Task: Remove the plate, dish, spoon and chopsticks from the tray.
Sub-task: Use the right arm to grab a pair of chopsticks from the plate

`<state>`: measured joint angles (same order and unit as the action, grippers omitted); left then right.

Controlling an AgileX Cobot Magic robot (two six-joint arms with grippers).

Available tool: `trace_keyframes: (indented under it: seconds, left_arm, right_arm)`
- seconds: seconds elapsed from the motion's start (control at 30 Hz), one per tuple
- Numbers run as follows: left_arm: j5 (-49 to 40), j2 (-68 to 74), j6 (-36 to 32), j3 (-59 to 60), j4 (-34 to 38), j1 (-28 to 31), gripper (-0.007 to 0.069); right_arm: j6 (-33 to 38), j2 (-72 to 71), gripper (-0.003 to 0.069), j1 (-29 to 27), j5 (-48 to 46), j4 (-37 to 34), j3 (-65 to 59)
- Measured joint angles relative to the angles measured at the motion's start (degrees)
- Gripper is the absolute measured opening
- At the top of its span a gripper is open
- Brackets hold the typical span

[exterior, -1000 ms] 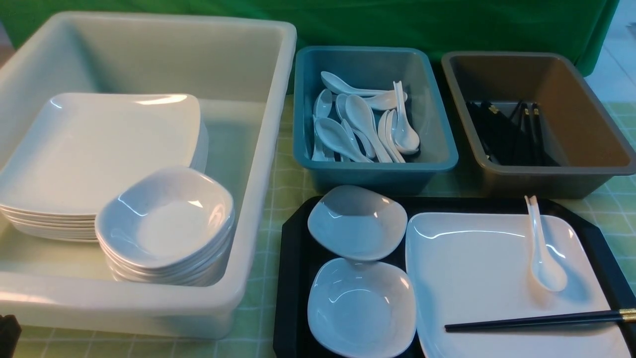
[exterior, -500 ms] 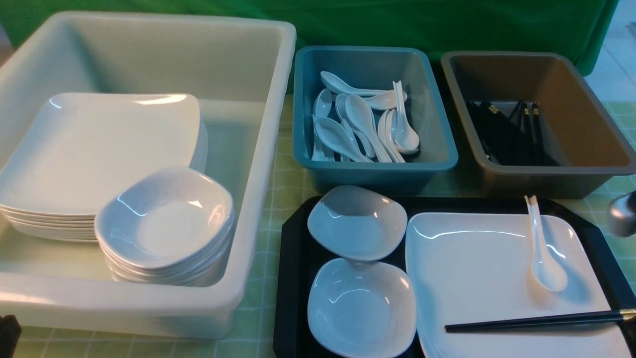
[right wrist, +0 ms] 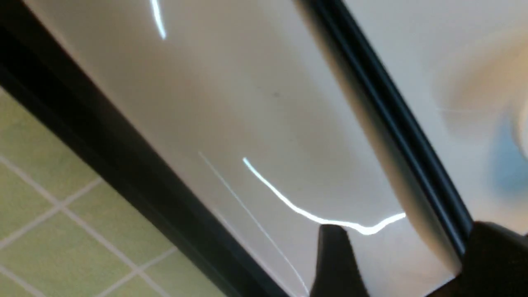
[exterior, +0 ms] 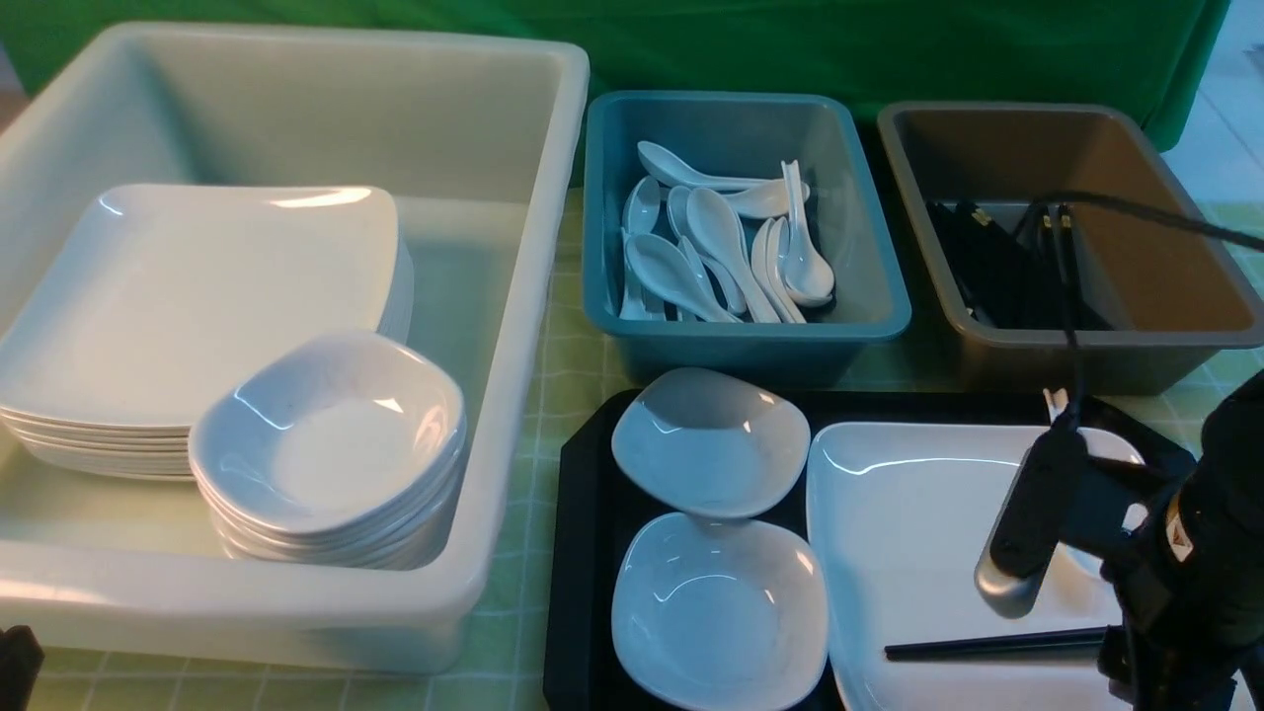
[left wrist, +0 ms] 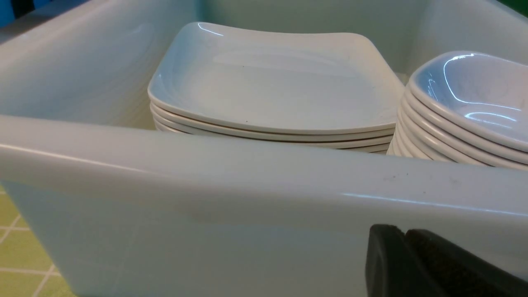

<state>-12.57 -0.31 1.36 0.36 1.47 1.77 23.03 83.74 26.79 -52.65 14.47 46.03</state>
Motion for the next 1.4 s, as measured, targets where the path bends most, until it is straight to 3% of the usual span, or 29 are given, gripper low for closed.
trace_keyframes:
  seconds: [0.33,0.6,0.77,1.4]
  left_arm:
    - [0.0,0.0,-0.06,0.0,-0.12,0.0,0.0045]
    - [-0.05,0.0,-0.01,0.0,-0.12,0.0,0.0056]
    - [-0.05,0.0,-0.01,0.0,-0.12,0.0,0.0062]
    - [-0.05,0.0,0.07,0.0,-0.12,0.0,0.0075]
  right_arm:
    - [3.62,3.3,0.0406,0.0,0.47,7.83,0.05]
    - [3.62,5.54,0.0563,0.0,0.55,13.02,0.05]
    - [3.62,6.96,0.0571,0.0,1.14,17.84,0.05]
    - [6.62,12.61,0.0547,0.0,6.59,20.41,0.46]
